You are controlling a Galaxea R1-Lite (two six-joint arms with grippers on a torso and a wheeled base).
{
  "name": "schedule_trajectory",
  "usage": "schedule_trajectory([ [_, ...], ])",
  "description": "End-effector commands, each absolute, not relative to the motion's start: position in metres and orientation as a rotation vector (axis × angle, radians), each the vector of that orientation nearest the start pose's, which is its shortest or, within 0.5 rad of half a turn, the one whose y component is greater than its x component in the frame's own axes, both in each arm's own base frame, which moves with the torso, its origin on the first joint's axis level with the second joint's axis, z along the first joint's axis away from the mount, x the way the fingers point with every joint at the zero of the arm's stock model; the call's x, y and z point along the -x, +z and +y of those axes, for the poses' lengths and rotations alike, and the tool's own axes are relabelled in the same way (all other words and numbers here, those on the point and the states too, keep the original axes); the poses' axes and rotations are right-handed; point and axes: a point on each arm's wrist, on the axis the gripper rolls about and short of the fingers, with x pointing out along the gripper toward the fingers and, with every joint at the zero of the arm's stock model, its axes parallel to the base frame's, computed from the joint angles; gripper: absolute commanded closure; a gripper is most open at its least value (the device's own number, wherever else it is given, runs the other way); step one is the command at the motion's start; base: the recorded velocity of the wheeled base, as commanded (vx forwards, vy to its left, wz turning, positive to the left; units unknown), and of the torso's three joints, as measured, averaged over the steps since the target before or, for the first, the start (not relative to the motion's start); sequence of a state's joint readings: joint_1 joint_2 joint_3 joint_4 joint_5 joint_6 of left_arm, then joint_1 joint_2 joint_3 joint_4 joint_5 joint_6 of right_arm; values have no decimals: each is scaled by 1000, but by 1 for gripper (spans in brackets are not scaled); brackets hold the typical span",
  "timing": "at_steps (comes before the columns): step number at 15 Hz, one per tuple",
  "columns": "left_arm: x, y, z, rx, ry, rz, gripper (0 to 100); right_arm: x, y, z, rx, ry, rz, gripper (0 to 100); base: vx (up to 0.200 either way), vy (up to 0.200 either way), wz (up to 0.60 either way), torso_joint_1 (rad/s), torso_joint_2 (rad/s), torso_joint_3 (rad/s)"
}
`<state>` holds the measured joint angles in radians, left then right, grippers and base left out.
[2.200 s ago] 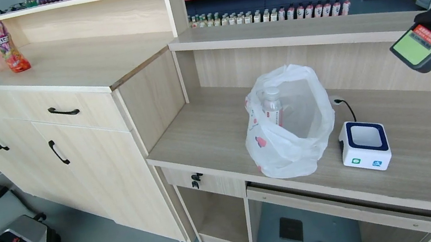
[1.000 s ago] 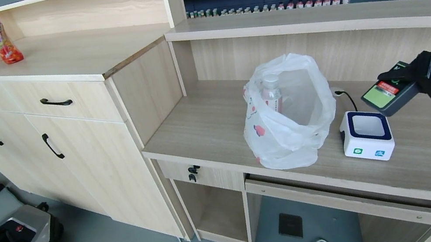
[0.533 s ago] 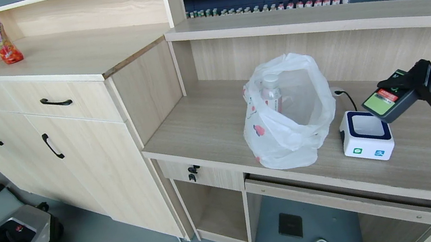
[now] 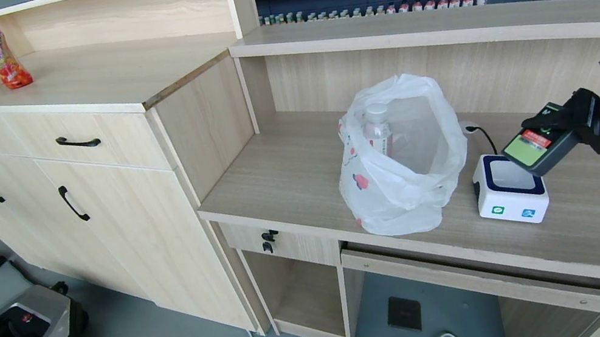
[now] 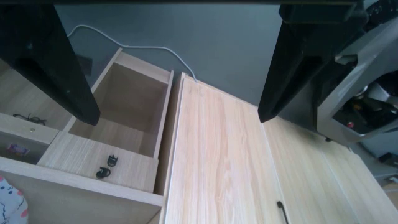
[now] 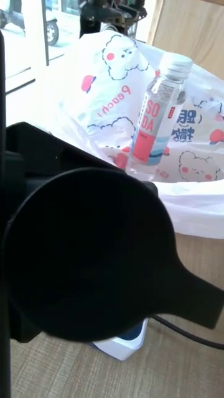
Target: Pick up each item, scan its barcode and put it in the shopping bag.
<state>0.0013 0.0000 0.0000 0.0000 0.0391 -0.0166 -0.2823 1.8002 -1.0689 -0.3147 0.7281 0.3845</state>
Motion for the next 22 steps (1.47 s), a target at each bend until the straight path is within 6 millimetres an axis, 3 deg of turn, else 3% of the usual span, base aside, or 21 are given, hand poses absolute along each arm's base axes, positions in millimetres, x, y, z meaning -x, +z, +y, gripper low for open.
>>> schedule_trajectory([
  [1, 23, 75, 1, 17, 41, 0, 0, -330, 190, -80, -580, 367, 455, 100, 0, 0, 0, 0, 0, 0],
  [13, 23, 75, 1, 17, 41, 0, 0, -338, 190, -80, -564, 392, 426, 100, 0, 0, 0, 0, 0, 0],
  [16, 23, 75, 1, 17, 40, 0, 0, -307, 244, -65, -149, 435, 204, 100, 0, 0, 0, 0, 0, 0],
  [17, 23, 75, 1, 17, 41, 0, 0, -288, 266, -60, 99, 375, 100, 100, 0, 0, 0, 0, 0, 0],
  [20, 23, 76, 1, 17, 41, -2, 0, -260, 280, -56, 328, 183, -46, 100, 0, 0, 0, 0, 0, 0],
  [22, 23, 75, 1, 17, 41, 0, 0, -260, 285, -46, 369, -8, -179, 100, 0, 0, 0, 0, 0, 0],
])
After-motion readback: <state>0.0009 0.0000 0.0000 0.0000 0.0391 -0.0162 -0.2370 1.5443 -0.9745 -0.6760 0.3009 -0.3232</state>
